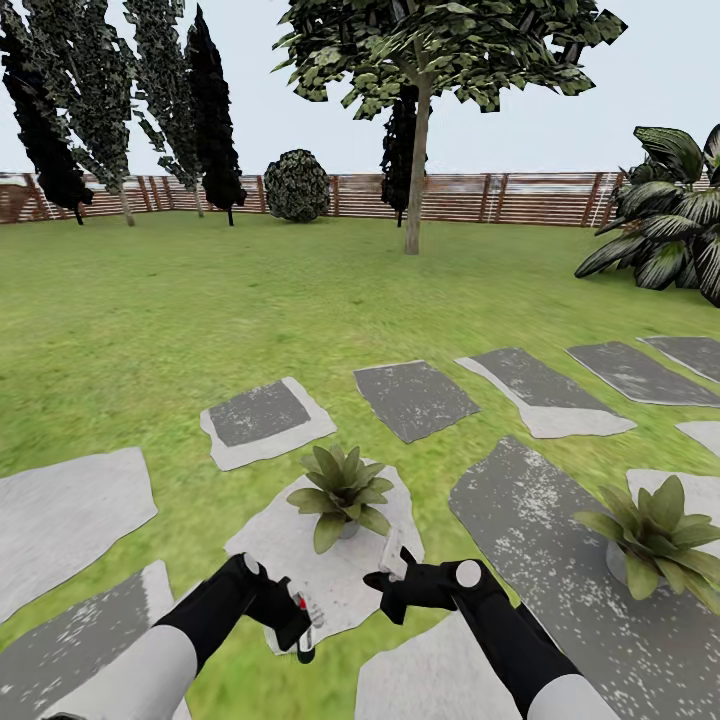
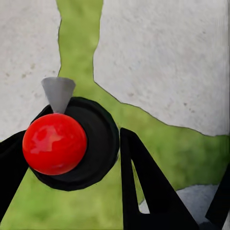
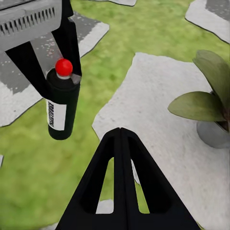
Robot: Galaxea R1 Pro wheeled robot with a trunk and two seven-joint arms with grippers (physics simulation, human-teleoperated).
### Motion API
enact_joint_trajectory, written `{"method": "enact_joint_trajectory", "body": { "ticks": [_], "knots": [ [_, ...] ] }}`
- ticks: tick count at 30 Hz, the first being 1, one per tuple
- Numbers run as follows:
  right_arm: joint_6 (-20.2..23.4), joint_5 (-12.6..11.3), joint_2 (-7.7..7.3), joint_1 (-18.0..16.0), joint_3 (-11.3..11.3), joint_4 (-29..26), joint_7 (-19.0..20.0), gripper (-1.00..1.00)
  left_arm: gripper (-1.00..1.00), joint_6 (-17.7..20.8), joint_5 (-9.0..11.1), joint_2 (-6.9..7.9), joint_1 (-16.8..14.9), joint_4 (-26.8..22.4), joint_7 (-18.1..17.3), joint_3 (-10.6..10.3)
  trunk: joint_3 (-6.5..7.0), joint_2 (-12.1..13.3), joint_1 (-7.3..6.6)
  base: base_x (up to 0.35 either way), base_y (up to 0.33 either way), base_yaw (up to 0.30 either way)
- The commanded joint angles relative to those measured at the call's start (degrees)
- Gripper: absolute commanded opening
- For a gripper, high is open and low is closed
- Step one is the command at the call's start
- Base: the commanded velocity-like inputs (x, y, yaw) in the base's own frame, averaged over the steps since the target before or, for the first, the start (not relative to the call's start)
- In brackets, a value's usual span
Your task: Pick up the pesticide atomizer in the garden and spray insectifuge to fully cover both potted plants in the garden.
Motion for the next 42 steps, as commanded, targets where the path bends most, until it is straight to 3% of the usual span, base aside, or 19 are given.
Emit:
{"method": "enact_joint_trajectory", "body": {
  "ticks": [1,10,17,25,34,42],
  "knots": [
    [0.1,0.3,0.01,0.0,0.0,-0.1,0.2,-1.00,-1.00,0.4,-0.1,-0.25,0.0,-0.1,-0.3,0.0,-0.05,0.0,-0.01,0.000,0.000,0.000],
    [0.0,0.2,0.10,0.0,0.1,-0.1,0.3,-1.00,-1.00,0.1,0.2,-1.25,-0.5,-0.1,-0.5,0.2,-0.05,0.0,-0.01,0.000,0.000,0.000],
    [0.0,0.3,0.17,0.0,0.2,-0.2,2.6,-1.00,-1.00,-3.0,3.9,-1.63,-0.4,0.1,-0.5,0.3,-0.05,0.0,-0.01,0.000,0.000,0.000],
    [0.0,0.3,0.19,0.0,0.1,-0.2,3.2,-1.00,-1.00,-3.8,4.6,-1.64,-0.4,0.1,-0.5,0.4,-0.05,0.0,-0.01,0.000,0.000,0.000],
    [0.0,0.3,0.19,0.0,0.1,-0.2,3.2,-1.00,-1.00,-6.7,7.4,-1.62,-0.4,0.8,-0.5,0.4,-0.05,0.0,-0.01,0.000,0.000,0.000],
    [0.0,0.3,0.19,0.0,0.1,-0.2,3.2,-1.00,-1.00,-6.9,7.7,-2.23,-0.2,0.8,-0.5,0.4,-0.05,0.0,-0.01,0.000,0.000,0.000]
  ]
}}
